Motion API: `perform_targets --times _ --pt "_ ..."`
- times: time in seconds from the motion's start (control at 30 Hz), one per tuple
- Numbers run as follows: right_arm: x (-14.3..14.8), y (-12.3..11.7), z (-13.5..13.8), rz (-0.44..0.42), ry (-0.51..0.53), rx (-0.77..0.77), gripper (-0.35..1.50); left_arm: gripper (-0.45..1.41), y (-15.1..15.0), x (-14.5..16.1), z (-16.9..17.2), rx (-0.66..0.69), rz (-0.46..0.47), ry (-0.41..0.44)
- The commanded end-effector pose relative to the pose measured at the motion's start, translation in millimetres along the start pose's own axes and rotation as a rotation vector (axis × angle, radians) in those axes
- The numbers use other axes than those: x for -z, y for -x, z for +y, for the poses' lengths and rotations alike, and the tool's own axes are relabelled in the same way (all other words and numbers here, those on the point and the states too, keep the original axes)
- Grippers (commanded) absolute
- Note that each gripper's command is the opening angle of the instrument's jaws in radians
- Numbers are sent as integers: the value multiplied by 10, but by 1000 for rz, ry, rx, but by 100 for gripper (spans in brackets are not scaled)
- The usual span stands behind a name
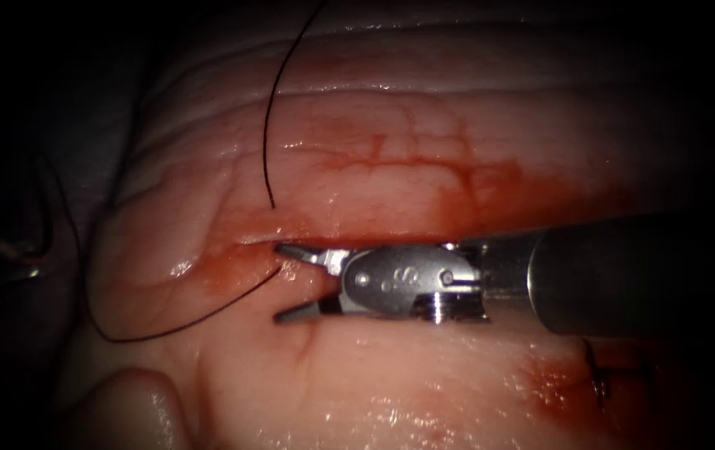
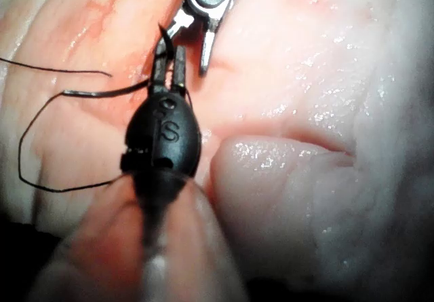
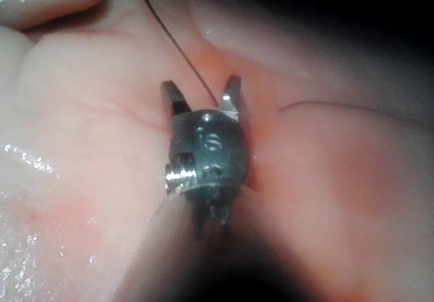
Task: Wound Closure
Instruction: Use the right tool to pull the length of suture through the wound until only a short tail sticks out.
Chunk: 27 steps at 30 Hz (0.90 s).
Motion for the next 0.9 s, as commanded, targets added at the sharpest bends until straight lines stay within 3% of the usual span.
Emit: perform_targets --times 0.03,0.07,0.1,0.13,0.17,0.4,0.57,0.7,0.83,0.9 --pt "-15 6 -2 -4 4 3 115 -45 5 -6 3 1 4 5" --pt "-16 8 -1 -10 2 4 98 -45 5 -6 3 0 5 7" --pt "-17 9 -1 -18 -6 7 56 -45 5 -6 3 0 7 9" --pt "-16 11 -2 -45 -24 11 -11 -45 5 -6 3 0 7 10" --pt "-17 12 -3 -71 -44 13 -35 -45 5 -6 3 0 7 10" --pt "0 4 -19 -137 -79 -20 -35 -45 5 -9 6 -1 12 14" --pt "37 -25 -74 -135 -95 -5 -35 -45 8 -16 9 -4 16 12" --pt "59 -63 -131 -116 -132 -6 -35 -45 13 -21 10 -9 7 14" --pt "62 -85 -168 -96 -174 -23 -35 -45 13 -22 11 -10 6 16" --pt "62 -87 -172 -89 -188 -31 -35 -45 13 -22 11 -10 6 16"
